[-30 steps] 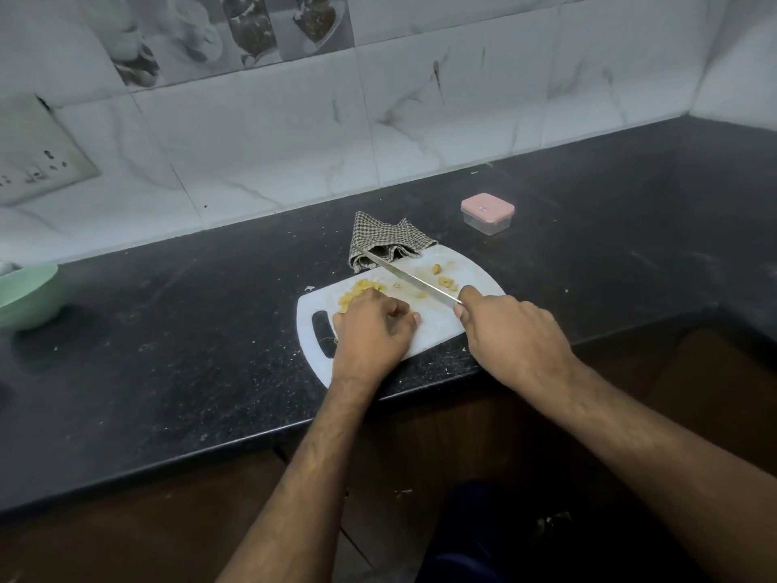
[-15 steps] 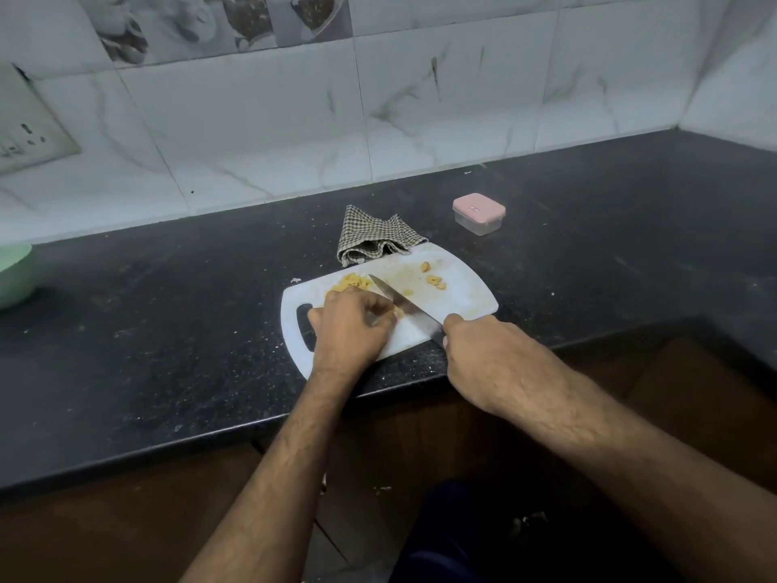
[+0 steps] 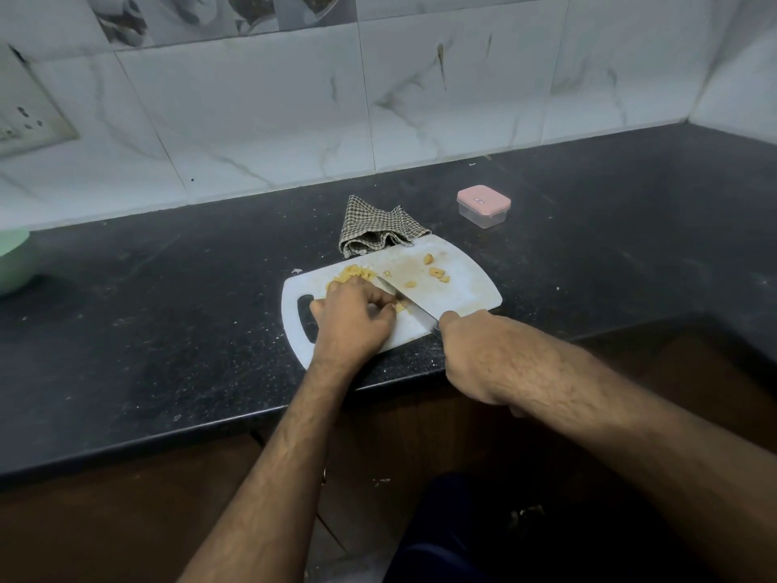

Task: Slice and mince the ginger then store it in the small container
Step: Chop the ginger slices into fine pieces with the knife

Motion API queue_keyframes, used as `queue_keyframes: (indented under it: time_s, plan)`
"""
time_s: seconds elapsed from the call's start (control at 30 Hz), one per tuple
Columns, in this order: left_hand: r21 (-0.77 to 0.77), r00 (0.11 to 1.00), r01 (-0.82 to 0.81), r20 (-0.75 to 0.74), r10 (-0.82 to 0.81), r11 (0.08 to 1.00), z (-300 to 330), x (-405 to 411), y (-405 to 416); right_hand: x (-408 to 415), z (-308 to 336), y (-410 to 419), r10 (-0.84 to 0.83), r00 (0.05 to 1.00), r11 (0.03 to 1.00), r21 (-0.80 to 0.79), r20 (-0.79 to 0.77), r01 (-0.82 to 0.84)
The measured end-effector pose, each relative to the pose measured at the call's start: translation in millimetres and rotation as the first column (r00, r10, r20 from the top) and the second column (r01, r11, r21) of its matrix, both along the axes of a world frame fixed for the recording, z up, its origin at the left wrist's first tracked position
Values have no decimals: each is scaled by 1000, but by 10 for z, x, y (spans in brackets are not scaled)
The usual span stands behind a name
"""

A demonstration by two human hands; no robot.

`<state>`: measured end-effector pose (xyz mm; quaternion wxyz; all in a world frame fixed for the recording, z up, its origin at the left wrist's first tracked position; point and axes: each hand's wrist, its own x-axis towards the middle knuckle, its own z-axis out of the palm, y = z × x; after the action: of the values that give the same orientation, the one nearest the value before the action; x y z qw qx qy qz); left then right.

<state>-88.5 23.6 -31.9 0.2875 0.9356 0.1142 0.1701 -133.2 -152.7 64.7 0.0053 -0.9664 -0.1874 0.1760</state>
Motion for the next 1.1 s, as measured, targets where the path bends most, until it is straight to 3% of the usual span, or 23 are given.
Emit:
queue_keyframes:
  time_s: [0.3,0.73,1.1]
  plan:
    - [-102,1000,0,19,2,995,59,-30,-23,141,-112,15,11,997,999,38,76,-14]
    - [-84,1000,-1,28,4,996,21,-8,0,12,-63,9,38,997,999,-16,69,-37]
    - [-129,998,-3,55,10,992,4,2,26,123,-169,39,35,992,998,40,124,-41]
